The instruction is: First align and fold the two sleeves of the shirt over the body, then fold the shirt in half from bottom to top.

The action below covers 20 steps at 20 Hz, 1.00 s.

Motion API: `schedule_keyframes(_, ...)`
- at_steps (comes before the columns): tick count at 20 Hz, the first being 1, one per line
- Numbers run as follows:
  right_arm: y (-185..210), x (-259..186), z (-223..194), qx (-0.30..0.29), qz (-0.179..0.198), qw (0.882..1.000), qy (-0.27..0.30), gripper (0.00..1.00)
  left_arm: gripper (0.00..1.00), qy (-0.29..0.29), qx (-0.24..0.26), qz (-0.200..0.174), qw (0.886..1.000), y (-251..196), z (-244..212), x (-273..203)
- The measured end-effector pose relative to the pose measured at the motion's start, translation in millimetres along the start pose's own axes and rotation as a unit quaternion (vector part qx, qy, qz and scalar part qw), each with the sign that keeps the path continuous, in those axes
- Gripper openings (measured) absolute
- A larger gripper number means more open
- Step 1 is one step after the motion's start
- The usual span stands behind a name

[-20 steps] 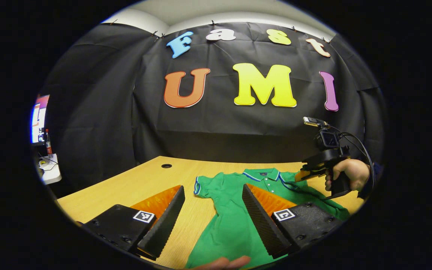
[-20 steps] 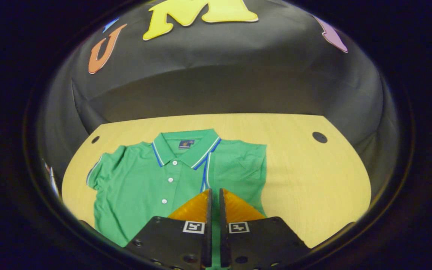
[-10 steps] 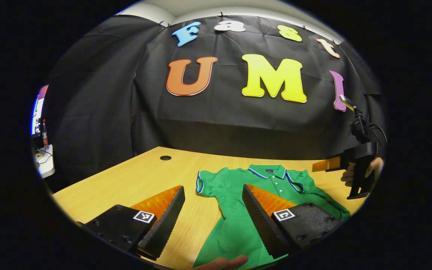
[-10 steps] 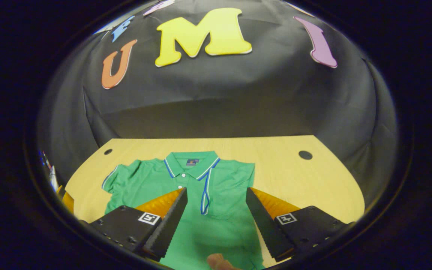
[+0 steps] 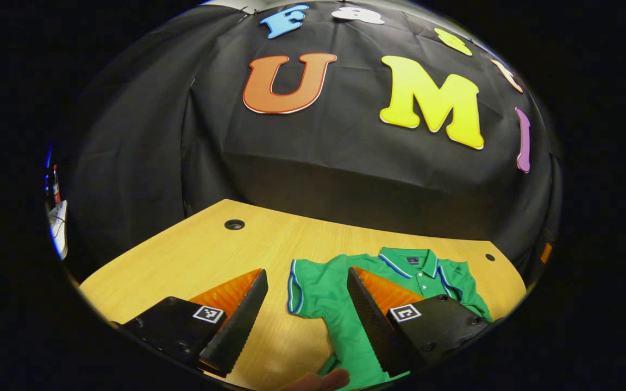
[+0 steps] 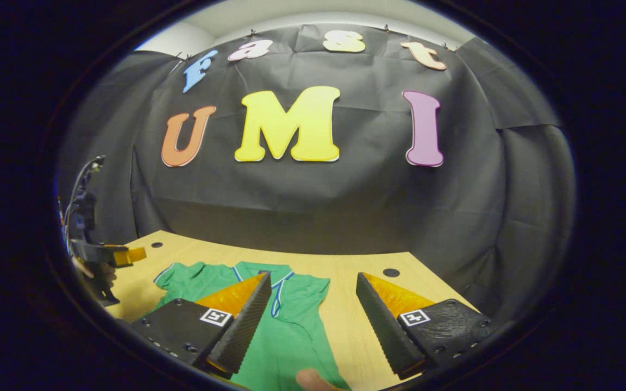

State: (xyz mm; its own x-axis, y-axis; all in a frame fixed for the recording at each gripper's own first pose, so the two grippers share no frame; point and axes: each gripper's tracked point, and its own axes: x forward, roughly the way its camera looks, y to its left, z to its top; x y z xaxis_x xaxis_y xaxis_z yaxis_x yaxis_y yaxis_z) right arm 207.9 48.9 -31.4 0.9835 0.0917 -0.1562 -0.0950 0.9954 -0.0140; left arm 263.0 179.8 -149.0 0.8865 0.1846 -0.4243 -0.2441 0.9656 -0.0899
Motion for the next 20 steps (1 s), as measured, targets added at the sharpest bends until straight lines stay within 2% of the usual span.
schedule_keyframes(4, -21, -39, -8, -0.018, -0.009, 1.0, -0.015, 0.96, 0.95, 0.082, -0.008, -0.003, 0.997, 9, -20, 37)
schedule_keyframes(7, -42, -61, -18, 0.001, -0.017, 1.0, -0.015, 0.95, 0.93, 0.142, 0.019, -0.023, 0.989, 9, -46, 45)
schedule_keyframes(9, -52, -70, -33, 0.018, -0.014, 1.0, -0.005, 0.95, 0.86, 0.174, 0.013, -0.037, 0.984, 0, -64, 46)
schedule_keyframes(10, -55, -73, -41, 0.024, -0.008, 1.0, 0.0, 0.98, 0.79, 0.187, 0.014, -0.039, 0.982, -2, -72, 48)
schedule_keyframes(11, -62, -72, -49, 0.029, -0.008, 1.0, 0.006, 0.95, 0.75, 0.196, 0.017, -0.037, 0.98, 2, -77, 50)
schedule_keyframes(12, -70, -72, -56, 0.034, -0.012, 0.999, 0.014, 0.97, 0.75, 0.201, 0.019, -0.036, 0.979, 2, -81, 53)
schedule_keyframes(13, -76, -73, -65, 0.038, -0.016, 0.999, 0.026, 0.97, 0.71, 0.204, 0.02, -0.038, 0.978, 1, -85, 55)
schedule_keyframes(14, -82, -73, -72, 0.042, -0.018, 0.998, 0.035, 0.97, 0.58, 0.206, 0.023, -0.035, 0.978, 2, -86, 58)
schedule_keyframes(15, -85, -74, -77, 0.047, -0.019, 0.998, 0.04, 0.96, 0.54, 0.208, 0.028, -0.03, 0.977, 4, -89, 61)
schedule_keyframes(18, -97, -74, -88, 0.052, -0.027, 0.997, 0.048, 0.95, 0.32, 0.225, 0.034, -0.024, 0.974, 4, -101, 64)
schedule_keyframes(19, -99, -75, -91, 0.053, -0.028, 0.997, 0.05, 0.95, 0.29, 0.23, 0.036, -0.02, 0.972, 4, -102, 64)
schedule_keyframes(20, -100, -76, -92, 0.055, -0.028, 0.997, 0.051, 0.95, 0.21, 0.225, 0.036, -0.019, 0.974, 4, -100, 66)
